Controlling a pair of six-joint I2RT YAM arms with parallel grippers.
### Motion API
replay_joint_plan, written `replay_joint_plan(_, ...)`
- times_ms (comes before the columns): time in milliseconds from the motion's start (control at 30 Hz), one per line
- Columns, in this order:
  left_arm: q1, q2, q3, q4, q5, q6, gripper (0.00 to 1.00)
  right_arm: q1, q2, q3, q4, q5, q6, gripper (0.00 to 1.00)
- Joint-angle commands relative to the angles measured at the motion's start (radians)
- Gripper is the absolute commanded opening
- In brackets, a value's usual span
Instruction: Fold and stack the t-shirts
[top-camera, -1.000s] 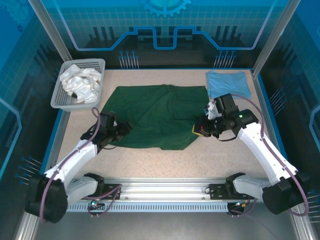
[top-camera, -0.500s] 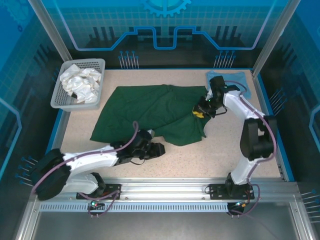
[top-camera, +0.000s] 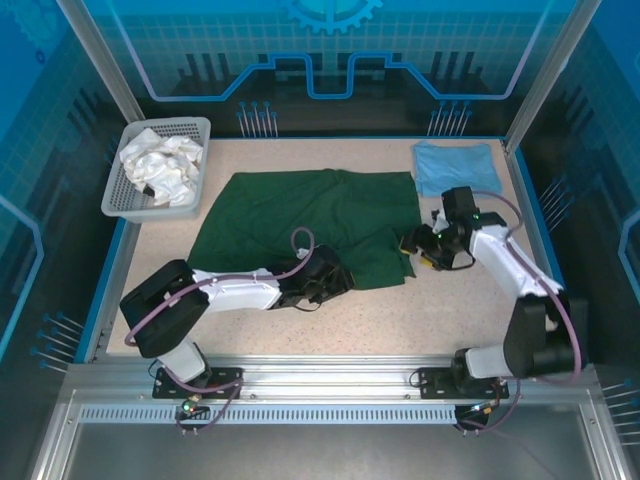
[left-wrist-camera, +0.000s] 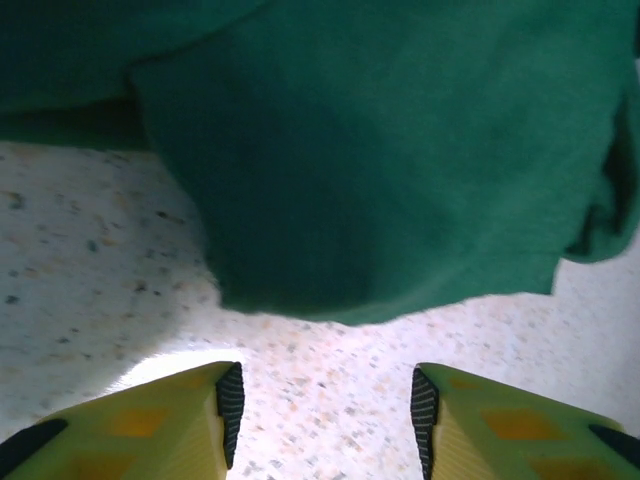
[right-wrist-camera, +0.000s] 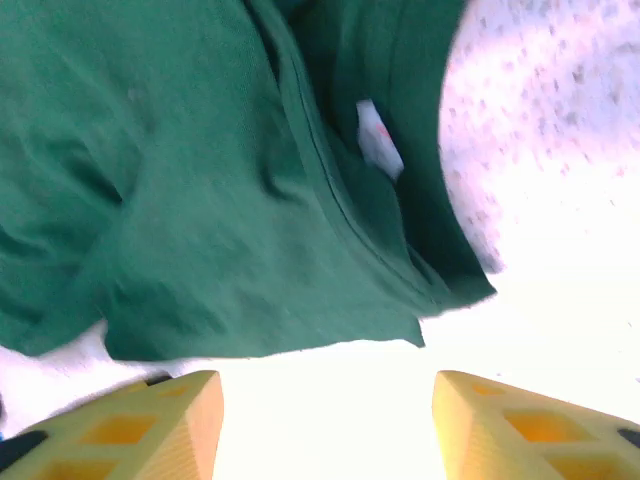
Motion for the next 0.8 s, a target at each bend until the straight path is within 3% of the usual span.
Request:
replay_joint_plan(0, -0.005, 0.051, 0.076, -0.068, -0.066, 0.019, 0.50, 0.037, -0.020, -0.089, 0.053, 0.023, -0.034, 0.52)
replay_joint_plan(133, -0.006, 0.116, 0.135, -0.085, -0.080, 0.055, 0.44, 0.062, 0.054, -0.115, 0.097, -0.006, -0.026, 0.44)
replay_joint_plan(267, -0.006, 0.142, 0.155, -0.115, -0.135, 0.087, 0.38, 0.090, 0.169, -0.061, 0.098, 0.027, -0.038, 0.43)
replay_joint_plan(400, -0.006, 0.159, 0.158, -0.139, -0.170, 0.120, 0.25, 0.104, 0.251, -0.012, 0.101, 0.050, -0.034, 0.43)
replay_joint_plan(533, -0.006, 0.155, 0.143, -0.136, -0.172, 0.123, 0.06, 0.123, 0.300, 0.007, 0.105, 0.062, -0.029, 0.27)
replay_joint_plan(767, -0.006, 0.095, 0.150, -0.177, -0.176, 0.149, 0.04, 0.143, 0.296, 0.003, 0.116, 0.045, -0.021, 0.09)
